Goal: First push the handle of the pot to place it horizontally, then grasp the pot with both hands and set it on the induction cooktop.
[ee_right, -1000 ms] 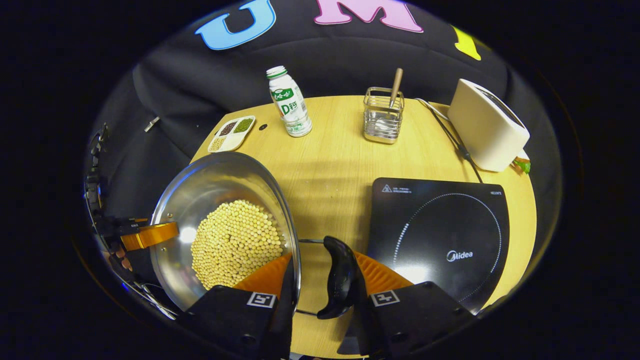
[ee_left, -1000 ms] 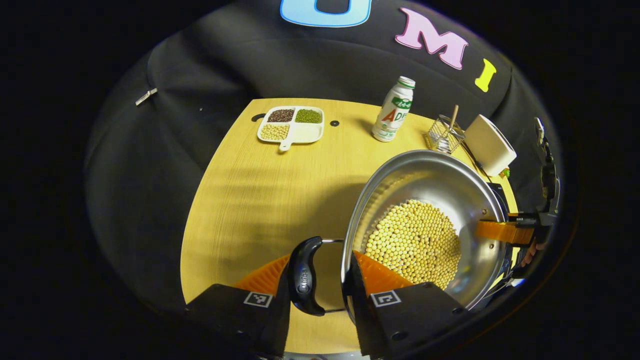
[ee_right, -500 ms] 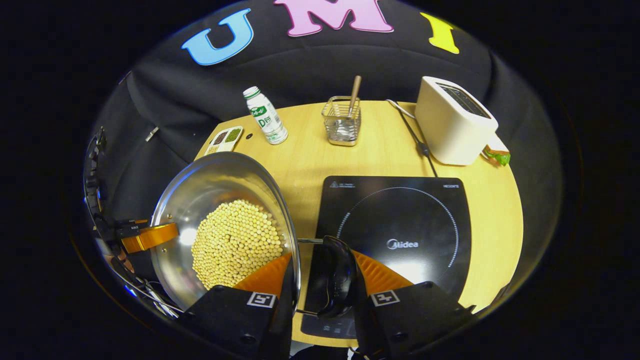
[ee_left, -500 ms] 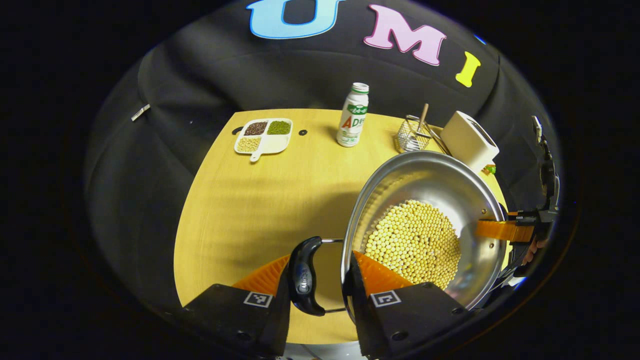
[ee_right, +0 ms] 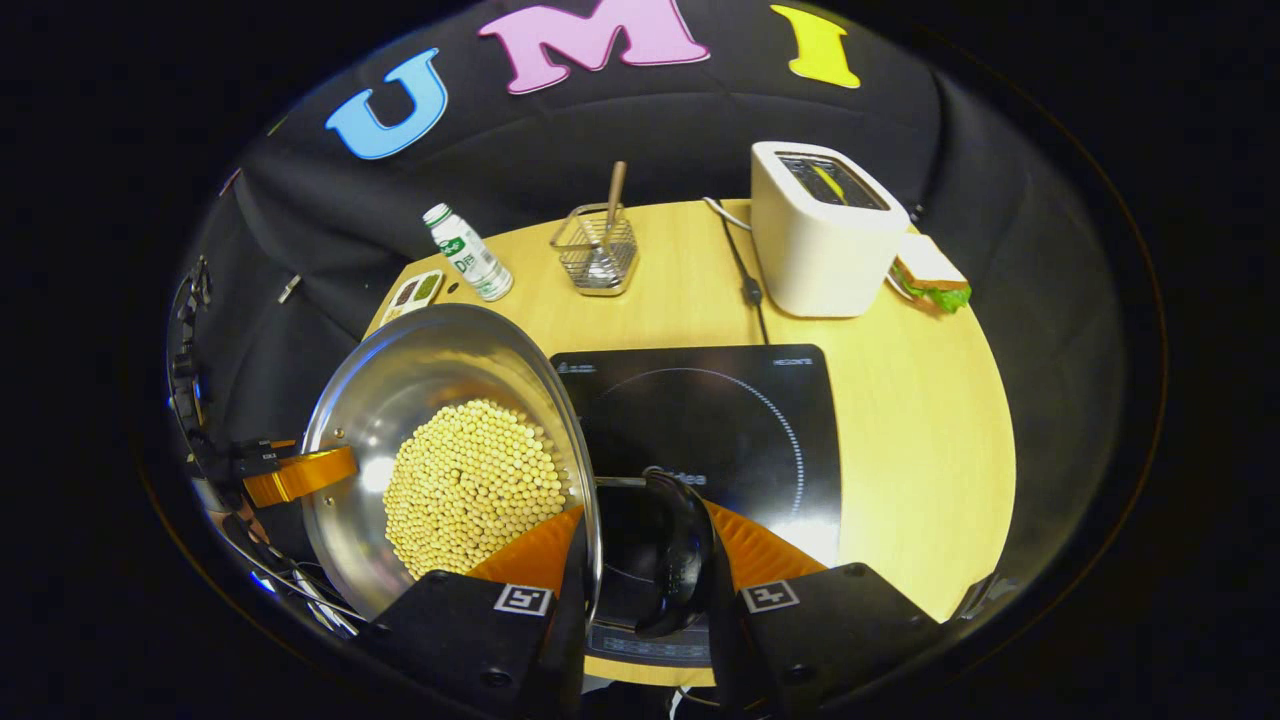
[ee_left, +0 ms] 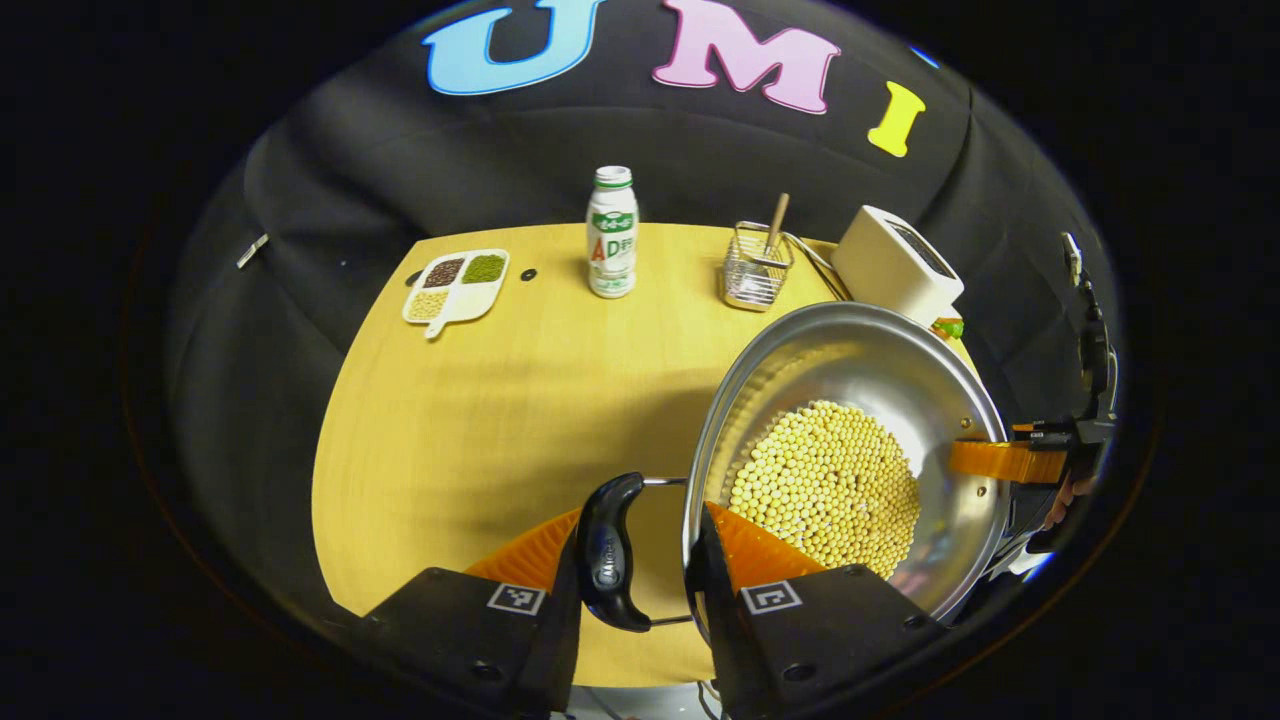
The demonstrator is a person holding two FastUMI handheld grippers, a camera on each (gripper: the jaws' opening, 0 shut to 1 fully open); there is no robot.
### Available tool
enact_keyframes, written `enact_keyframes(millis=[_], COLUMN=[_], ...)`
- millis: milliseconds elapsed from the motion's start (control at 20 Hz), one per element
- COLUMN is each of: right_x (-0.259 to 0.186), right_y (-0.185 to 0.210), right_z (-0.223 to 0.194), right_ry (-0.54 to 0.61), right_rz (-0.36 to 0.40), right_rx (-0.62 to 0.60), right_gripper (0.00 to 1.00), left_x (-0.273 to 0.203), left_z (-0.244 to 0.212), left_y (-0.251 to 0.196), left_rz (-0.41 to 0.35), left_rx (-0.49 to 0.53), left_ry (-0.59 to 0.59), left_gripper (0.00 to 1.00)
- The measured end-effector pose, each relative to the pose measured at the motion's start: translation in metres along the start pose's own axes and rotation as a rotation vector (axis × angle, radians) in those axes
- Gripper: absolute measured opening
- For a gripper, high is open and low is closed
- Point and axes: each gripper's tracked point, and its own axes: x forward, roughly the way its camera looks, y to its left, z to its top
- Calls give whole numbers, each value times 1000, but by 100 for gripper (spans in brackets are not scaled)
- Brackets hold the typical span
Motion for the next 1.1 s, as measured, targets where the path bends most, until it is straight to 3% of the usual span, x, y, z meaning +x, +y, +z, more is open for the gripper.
enact_keyframes(millis=[100,150,500,1100], right_x=[-2,-4,-3,32], right_y=[-19,-29,-84,-130], right_z=[4,4,10,15], right_ry=[-1,0,8,29], right_rz=[-8,-11,-28,-40], right_rx=[5,6,24,47], right_gripper=[58,54,53,54], left_x=[1,9,34,82], left_z=[1,5,12,19], left_y=[-20,-28,-79,-112], left_rz=[-9,-13,-31,-43], left_rx=[4,6,19,19], left_ry=[0,3,10,33], left_gripper=[56,56,56,56])
